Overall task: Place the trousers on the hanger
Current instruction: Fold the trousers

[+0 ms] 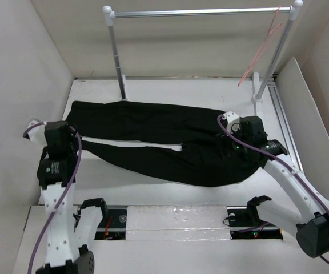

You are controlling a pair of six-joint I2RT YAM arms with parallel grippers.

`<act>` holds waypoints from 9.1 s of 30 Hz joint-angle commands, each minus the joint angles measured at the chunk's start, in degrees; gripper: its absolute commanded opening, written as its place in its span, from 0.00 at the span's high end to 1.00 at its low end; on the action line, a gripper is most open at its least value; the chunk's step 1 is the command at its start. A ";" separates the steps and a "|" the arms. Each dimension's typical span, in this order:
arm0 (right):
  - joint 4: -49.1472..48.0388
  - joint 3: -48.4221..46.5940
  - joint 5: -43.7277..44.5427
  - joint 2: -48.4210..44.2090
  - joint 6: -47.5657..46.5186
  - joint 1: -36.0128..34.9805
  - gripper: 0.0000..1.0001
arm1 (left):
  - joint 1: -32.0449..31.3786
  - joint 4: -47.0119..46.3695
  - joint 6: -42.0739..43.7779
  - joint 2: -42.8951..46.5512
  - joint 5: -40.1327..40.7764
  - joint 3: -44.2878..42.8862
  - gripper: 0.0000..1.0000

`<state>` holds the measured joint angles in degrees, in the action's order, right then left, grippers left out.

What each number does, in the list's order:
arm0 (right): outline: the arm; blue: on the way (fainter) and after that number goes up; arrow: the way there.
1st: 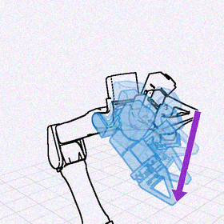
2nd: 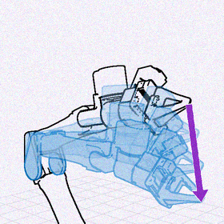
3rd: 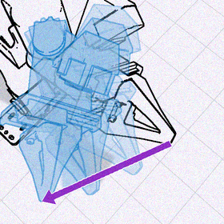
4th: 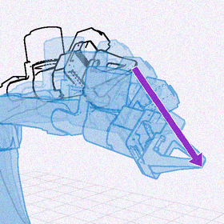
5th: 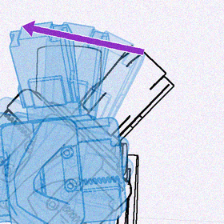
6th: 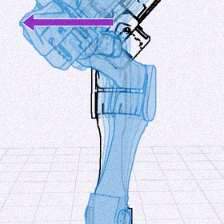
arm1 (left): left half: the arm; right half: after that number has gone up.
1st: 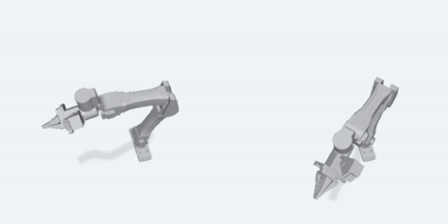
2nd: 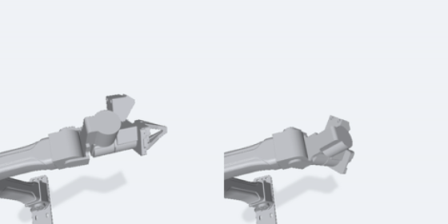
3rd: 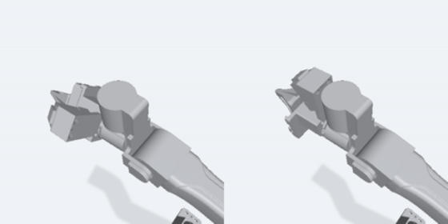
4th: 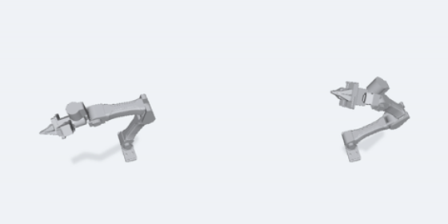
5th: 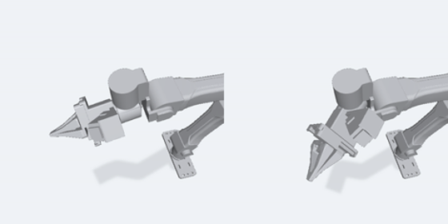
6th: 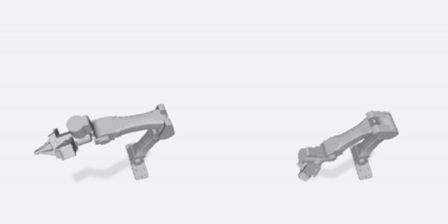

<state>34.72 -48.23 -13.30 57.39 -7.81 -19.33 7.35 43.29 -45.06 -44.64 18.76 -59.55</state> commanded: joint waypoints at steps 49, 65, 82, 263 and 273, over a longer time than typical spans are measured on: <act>10.80 3.14 -1.73 -3.95 3.32 14.14 0.52 | 0.39 6.20 -0.73 -2.64 12.79 -13.13 1.00; 21.54 -1.17 11.28 4.84 6.41 38.63 0.36 | -13.50 4.70 1.90 19.59 0.14 3.65 1.00; -0.17 12.64 -0.42 10.28 17.75 42.18 0.37 | -25.64 12.70 2.61 17.49 16.46 -6.89 1.00; -5.19 -0.11 4.25 0.53 11.24 -8.54 0.63 | -5.86 -24.03 8.06 -56.97 -8.40 -15.60 1.00; -6.77 0.24 1.61 3.34 9.31 -7.47 0.62 | -3.58 -25.71 7.18 -44.66 -5.41 -4.27 1.00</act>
<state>30.00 -47.40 -10.61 60.18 2.94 -27.33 2.26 17.34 -37.10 -90.61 11.33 -66.92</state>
